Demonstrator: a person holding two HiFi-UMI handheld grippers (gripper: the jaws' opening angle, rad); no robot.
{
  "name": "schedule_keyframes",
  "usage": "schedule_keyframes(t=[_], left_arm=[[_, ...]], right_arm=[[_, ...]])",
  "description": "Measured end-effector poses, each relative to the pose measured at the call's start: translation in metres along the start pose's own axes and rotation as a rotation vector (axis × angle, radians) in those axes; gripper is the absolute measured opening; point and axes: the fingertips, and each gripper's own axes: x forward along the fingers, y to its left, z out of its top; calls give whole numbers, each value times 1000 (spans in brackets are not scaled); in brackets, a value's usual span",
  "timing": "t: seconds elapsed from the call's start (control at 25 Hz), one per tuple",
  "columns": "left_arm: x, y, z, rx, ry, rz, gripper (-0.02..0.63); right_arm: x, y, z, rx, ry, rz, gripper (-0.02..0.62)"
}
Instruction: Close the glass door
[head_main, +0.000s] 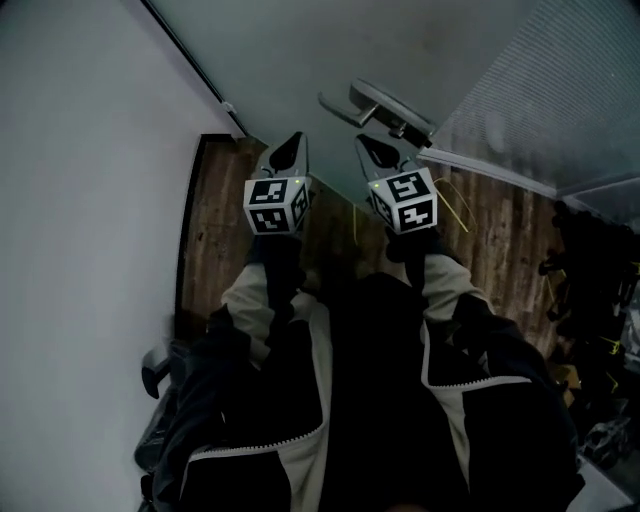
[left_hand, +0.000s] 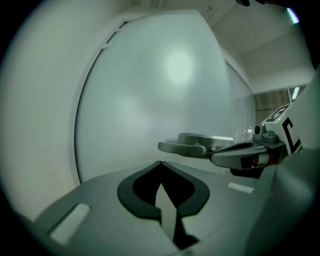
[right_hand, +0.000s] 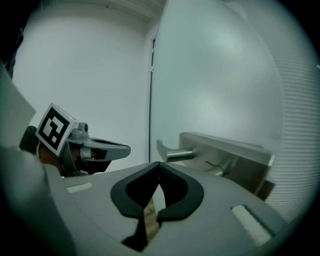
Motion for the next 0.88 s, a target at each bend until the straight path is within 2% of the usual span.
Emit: schedule_keyframes(t=[0.16, 0.32, 0.4, 0.52, 0.68, 0.8, 0.88], left_arm=[[14, -18, -3, 39, 12, -138, 3], [23, -26, -8, 45, 24, -246, 3], [26, -28, -5, 50, 23, -276, 3], [28, -32, 3, 56, 11, -306, 3], [32, -35, 14, 56, -9, -336, 3], [38, -34, 18, 51, -12, -345, 3], [42, -34, 19, 51, -12, -351, 3]], right_arm=[[-22, -25, 0, 14, -15, -171, 3], [-26, -26, 6, -97, 4, -280, 4], [-20, -22, 11, -222, 57, -297, 11], [-6, -13, 14, -490, 176, -303, 117], [14, -9, 7, -794, 341, -302, 208], [31, -10, 1, -960, 428, -305, 210], [38, -13, -1, -1037, 457, -322, 146]])
